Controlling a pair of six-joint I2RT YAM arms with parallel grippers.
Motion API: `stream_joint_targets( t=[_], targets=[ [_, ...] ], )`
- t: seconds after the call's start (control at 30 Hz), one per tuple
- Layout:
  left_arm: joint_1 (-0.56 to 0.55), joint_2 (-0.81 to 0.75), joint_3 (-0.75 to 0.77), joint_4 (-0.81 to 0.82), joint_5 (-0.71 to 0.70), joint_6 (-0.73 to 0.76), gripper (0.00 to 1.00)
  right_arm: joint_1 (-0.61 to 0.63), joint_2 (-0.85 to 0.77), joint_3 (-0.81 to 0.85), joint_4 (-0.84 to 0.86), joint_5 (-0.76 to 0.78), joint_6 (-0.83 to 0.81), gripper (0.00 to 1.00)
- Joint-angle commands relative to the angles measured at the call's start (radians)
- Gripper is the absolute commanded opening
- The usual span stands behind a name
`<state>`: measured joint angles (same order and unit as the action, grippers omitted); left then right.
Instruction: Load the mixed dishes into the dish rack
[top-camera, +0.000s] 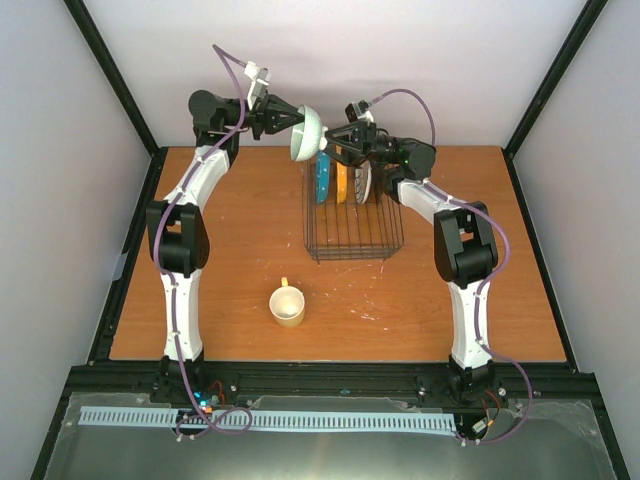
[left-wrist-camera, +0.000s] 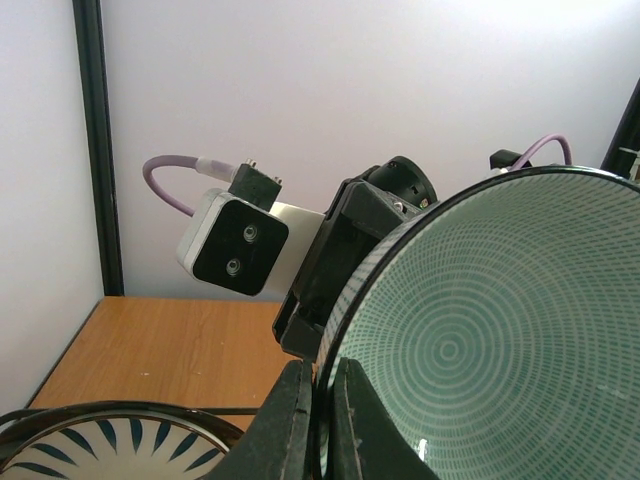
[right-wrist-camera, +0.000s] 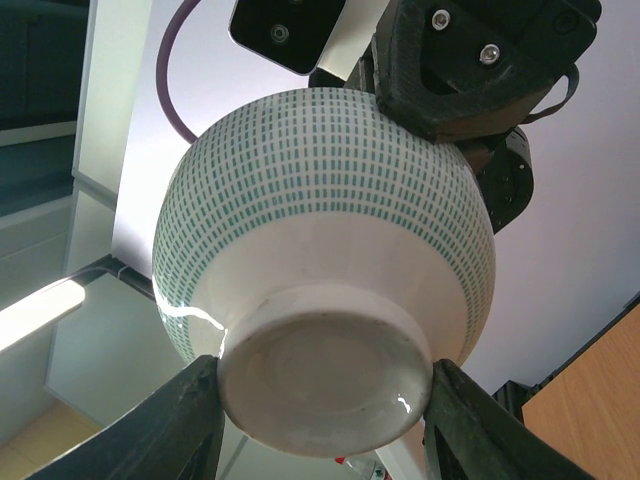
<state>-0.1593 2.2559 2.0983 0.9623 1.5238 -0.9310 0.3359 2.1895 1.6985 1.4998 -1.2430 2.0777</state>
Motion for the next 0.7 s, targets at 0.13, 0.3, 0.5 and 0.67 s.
stream_joint_targets(
  t=[0.13,0.3,0.5,0.67],
  targets=[
    [-0.038,-0.015,0.022,-0.144,-0.038,0.129,0.01,0.037,0.005,0.049,0.152,0.003,0.239,0.14],
    [-0.045,-0.007,0.031,-0.154,-0.04,0.136,0.01,0.036,0.011,0.067,0.149,0.007,0.239,0.03],
    [-0.046,-0.019,0.019,-0.211,-0.036,0.189,0.1,0.01,0.009,0.06,0.144,0.021,0.237,0.03],
    [-0.046,-0.038,-0.01,-0.261,-0.049,0.248,0.21,-0.029,-0.034,-0.025,0.077,0.026,0.148,0.03]
  ],
)
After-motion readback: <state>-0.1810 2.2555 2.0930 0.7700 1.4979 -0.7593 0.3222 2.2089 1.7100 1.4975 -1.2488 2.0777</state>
